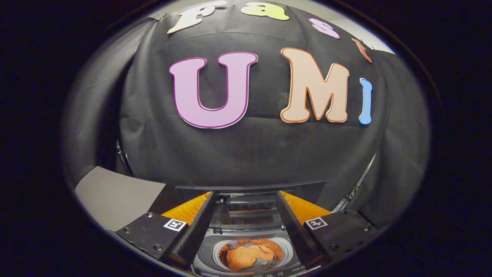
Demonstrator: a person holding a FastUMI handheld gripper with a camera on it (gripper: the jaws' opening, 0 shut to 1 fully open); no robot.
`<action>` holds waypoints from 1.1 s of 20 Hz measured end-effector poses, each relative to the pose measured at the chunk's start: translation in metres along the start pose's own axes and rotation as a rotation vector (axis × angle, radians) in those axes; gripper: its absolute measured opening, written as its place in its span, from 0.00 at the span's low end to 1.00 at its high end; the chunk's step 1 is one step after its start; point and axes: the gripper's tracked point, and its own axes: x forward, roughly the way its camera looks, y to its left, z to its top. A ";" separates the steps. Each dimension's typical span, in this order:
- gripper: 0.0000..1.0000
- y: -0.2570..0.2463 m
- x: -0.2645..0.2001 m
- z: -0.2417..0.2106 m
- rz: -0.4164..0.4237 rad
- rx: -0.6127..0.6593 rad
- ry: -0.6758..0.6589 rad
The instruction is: Put the clothes into the washing machine and then close the washing machine lid.
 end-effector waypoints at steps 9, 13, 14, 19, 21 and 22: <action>0.97 0.018 0.072 -0.002 -0.020 -0.048 0.017; 0.97 0.018 0.093 -0.015 -0.054 -0.112 0.029; 0.97 0.018 0.096 -0.019 -0.059 -0.123 0.039; 0.96 0.027 0.104 -0.024 -0.045 -0.051 0.064; 0.94 0.027 0.102 -0.025 -0.036 -0.030 0.070; 0.94 0.027 0.102 -0.025 -0.028 -0.026 0.066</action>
